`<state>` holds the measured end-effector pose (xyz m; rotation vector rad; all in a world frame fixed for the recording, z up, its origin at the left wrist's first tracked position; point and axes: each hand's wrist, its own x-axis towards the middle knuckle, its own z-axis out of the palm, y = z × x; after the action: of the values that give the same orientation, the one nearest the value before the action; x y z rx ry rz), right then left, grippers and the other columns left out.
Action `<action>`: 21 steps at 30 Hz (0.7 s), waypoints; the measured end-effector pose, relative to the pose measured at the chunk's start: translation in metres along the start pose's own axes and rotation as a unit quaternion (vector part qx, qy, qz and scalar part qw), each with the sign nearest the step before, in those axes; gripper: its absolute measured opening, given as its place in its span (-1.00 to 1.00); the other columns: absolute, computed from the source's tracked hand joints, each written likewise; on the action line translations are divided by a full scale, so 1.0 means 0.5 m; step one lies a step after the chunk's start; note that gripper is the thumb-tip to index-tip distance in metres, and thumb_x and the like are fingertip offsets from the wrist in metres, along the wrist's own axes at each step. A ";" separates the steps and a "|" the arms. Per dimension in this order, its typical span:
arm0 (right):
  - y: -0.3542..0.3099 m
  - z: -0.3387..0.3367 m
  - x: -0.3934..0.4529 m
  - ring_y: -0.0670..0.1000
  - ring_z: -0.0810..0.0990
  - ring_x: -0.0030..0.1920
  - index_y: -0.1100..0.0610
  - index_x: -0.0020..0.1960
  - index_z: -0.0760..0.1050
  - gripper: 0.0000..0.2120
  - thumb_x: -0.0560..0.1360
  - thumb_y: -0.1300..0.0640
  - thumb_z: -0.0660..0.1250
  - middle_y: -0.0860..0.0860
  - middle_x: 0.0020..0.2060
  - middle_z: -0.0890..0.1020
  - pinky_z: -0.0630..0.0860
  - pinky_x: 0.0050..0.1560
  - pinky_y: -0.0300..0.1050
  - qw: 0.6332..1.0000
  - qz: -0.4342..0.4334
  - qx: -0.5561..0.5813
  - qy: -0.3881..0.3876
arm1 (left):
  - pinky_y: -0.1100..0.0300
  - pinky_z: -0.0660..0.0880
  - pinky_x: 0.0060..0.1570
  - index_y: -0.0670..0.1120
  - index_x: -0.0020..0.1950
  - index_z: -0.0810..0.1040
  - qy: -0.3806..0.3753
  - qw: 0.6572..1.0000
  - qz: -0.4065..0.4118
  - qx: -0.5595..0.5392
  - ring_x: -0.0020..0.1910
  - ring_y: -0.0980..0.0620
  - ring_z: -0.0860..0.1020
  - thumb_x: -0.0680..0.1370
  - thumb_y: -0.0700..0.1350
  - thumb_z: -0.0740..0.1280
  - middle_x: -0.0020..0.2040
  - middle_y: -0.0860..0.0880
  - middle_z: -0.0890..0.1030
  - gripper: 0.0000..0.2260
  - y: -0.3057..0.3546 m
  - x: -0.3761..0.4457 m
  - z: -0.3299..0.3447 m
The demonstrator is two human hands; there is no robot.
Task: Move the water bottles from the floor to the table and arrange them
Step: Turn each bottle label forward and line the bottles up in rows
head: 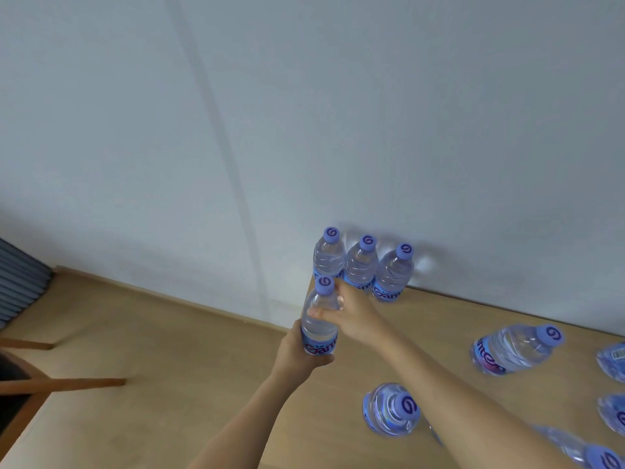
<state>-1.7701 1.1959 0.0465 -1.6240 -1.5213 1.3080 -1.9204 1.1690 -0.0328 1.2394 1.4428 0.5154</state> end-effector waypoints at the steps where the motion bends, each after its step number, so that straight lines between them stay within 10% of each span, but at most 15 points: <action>1: 0.009 0.004 0.002 -0.08 0.57 0.07 0.04 0.10 0.47 -0.67 0.41 -0.01 0.48 -0.07 0.00 0.61 0.51 0.10 -0.15 1.000 0.001 0.001 -0.001 | 0.48 0.46 -0.28 -0.03 0.15 0.46 0.002 1.000 -0.006 0.002 -0.10 0.23 0.58 0.24 -0.25 0.61 -0.02 0.07 0.62 -0.44 -0.008 0.003 0.002; 15: 0.040 0.020 0.029 -0.20 0.52 -0.06 0.06 0.07 0.43 -0.61 0.37 0.01 0.53 -0.15 -0.06 0.56 0.43 -0.04 -0.34 0.999 -0.018 -0.023 0.028 | 0.13 0.57 -0.09 -0.06 0.06 0.54 0.055 0.998 0.027 0.013 -0.05 0.02 0.63 0.16 -0.27 0.59 -0.05 -0.01 0.66 -0.48 -0.038 0.083 0.015; 21: 0.039 0.018 0.058 -0.13 0.52 -0.06 0.02 0.01 0.39 -0.59 0.33 -0.02 0.55 -0.09 -0.06 0.55 0.46 -0.05 -0.24 0.998 -0.024 -0.030 0.048 | 0.41 0.49 -0.19 -0.11 0.15 0.50 0.038 0.999 0.023 0.003 -0.02 0.04 0.60 0.25 -0.37 0.55 0.03 -0.03 0.64 -0.47 -0.020 0.120 0.009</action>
<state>-1.7735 1.2179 0.0180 -1.6522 -1.5460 1.1524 -1.9108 1.2169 -0.0690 1.2720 1.4839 0.5947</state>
